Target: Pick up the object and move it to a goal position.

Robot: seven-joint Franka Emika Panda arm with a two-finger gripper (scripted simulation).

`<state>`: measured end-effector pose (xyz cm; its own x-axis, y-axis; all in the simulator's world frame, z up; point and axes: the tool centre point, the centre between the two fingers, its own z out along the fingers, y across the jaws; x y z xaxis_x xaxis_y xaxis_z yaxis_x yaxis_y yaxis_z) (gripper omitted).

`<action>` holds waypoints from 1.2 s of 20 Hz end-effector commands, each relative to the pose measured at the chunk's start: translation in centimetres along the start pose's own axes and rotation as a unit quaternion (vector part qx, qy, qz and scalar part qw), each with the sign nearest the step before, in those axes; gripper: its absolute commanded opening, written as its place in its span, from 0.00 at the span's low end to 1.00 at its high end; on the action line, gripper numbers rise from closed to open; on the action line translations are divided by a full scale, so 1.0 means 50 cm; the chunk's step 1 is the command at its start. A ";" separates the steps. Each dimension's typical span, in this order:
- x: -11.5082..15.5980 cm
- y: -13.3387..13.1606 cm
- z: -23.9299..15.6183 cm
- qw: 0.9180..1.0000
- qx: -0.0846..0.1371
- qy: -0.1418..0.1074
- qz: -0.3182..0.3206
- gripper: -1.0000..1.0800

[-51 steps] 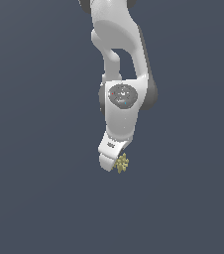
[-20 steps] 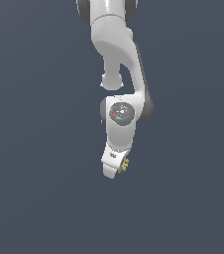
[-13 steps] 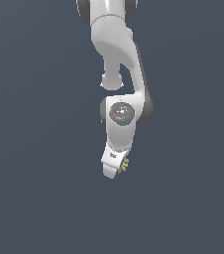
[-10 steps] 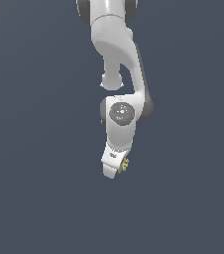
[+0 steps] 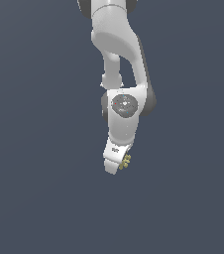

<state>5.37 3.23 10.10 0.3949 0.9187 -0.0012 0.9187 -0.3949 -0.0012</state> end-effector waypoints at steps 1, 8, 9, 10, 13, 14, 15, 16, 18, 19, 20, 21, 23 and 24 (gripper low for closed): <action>0.003 -0.012 -0.025 1.000 -0.001 0.000 0.000 0.00; 0.014 -0.065 -0.127 1.000 -0.001 -0.001 0.000 0.00; 0.016 -0.075 -0.147 1.000 -0.001 -0.001 0.000 0.00; 0.018 -0.085 -0.166 1.000 -0.001 -0.001 0.000 0.00; 0.025 -0.116 -0.227 1.000 -0.001 -0.001 -0.001 0.00; 0.027 -0.126 -0.248 1.000 -0.001 -0.001 -0.001 0.00; 0.029 -0.137 -0.269 1.000 -0.001 -0.001 -0.001 0.00; 0.031 -0.148 -0.291 1.000 -0.001 -0.001 -0.001 0.00; 0.037 -0.171 -0.335 1.000 -0.001 -0.001 -0.001 0.00; 0.040 -0.182 -0.358 1.000 -0.001 -0.001 -0.001 0.00; 0.043 -0.193 -0.380 1.000 -0.001 -0.001 -0.001 0.00; 0.045 -0.204 -0.402 1.000 -0.001 -0.001 -0.001 0.00; 0.051 -0.225 -0.445 1.000 -0.001 -0.001 -0.001 0.00; 0.053 -0.235 -0.466 1.000 -0.001 -0.001 -0.001 0.00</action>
<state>-3.61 9.83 31.80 0.3928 0.9196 -0.0024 0.9196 -0.3927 0.0011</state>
